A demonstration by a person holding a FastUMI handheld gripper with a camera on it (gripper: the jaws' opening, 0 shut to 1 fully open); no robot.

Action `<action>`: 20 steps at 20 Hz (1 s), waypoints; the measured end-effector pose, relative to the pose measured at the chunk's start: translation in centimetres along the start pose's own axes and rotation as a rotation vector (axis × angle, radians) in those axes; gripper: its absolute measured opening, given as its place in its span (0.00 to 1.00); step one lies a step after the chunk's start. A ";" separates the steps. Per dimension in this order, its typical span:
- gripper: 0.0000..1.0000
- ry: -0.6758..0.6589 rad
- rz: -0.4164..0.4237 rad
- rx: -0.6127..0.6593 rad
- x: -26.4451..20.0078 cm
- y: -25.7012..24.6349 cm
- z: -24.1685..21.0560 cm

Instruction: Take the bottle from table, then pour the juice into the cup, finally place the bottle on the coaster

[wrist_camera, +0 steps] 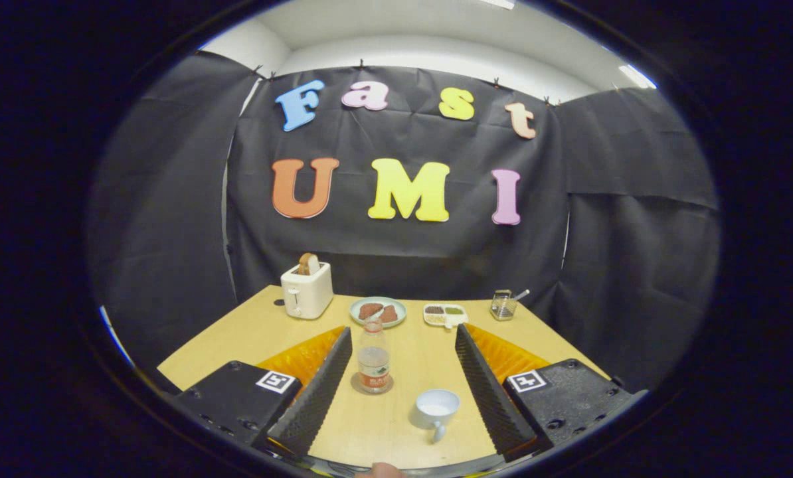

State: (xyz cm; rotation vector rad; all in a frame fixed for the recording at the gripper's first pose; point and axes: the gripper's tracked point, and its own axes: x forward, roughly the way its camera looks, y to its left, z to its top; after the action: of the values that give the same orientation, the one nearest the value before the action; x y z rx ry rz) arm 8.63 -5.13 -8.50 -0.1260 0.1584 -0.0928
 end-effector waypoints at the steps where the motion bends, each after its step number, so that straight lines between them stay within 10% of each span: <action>1: 1.00 -0.013 0.000 -0.027 -0.6 0.4 1.0; 20: 1.00 -0.137 0.024 0.101 -10.8 -1.8 10.4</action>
State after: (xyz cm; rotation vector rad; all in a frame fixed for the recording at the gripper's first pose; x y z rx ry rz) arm -0.46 -4.59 3.57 -0.0295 0.0182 -0.0681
